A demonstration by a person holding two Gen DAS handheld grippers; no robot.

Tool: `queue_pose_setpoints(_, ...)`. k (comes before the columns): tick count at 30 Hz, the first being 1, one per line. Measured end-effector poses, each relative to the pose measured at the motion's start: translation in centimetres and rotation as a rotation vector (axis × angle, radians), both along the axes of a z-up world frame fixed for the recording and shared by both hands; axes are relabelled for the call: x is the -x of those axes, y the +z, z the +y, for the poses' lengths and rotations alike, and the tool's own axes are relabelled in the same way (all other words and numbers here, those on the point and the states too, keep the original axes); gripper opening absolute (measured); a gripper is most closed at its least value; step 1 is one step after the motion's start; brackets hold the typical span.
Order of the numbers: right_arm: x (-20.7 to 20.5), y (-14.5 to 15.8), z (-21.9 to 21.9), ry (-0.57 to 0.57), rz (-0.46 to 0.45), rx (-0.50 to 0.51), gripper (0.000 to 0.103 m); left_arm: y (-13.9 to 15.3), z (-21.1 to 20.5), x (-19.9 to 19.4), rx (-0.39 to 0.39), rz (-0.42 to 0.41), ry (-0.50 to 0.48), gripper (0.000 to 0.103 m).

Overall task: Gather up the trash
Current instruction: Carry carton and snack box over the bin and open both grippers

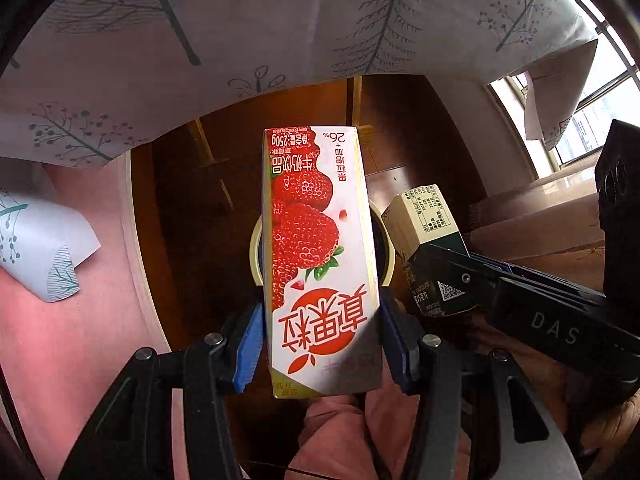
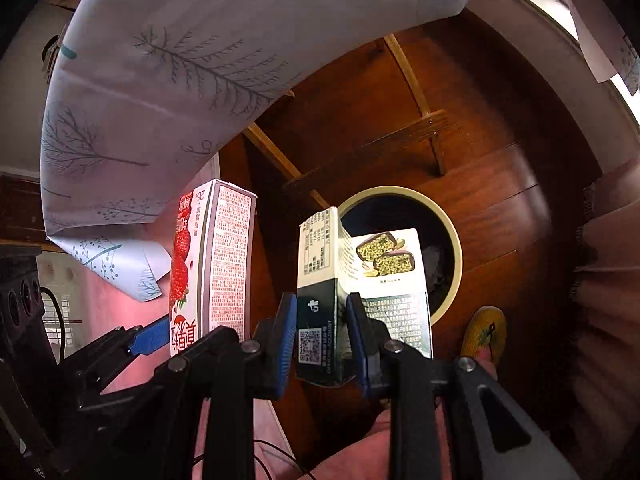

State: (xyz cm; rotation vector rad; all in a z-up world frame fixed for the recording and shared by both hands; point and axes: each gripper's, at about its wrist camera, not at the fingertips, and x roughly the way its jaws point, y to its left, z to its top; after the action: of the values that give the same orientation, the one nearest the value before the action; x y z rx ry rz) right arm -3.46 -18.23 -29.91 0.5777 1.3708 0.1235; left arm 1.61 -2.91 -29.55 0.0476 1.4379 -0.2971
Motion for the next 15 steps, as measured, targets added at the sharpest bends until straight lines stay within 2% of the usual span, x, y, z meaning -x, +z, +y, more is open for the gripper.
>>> queue_pose_setpoints(5, 0.1, -4.4, -1.1, -0.023, 0.036, -0.005, 0.025, -4.0, -0.5, -0.6, -0.006, 0.030, 0.032, 0.051)
queue_pose_setpoints(10, 0.1, -7.5, -1.7, -0.033, 0.077, -0.013, 0.025, -6.3, -0.3, -0.3, -0.003, 0.056, 0.050, 0.051)
queue_pose_setpoints(15, -0.6, -9.0, -1.7, -0.040, 0.086, -0.026, 0.026, -7.7, -0.4, -0.1, 0.016, 0.091, 0.075, 0.051)
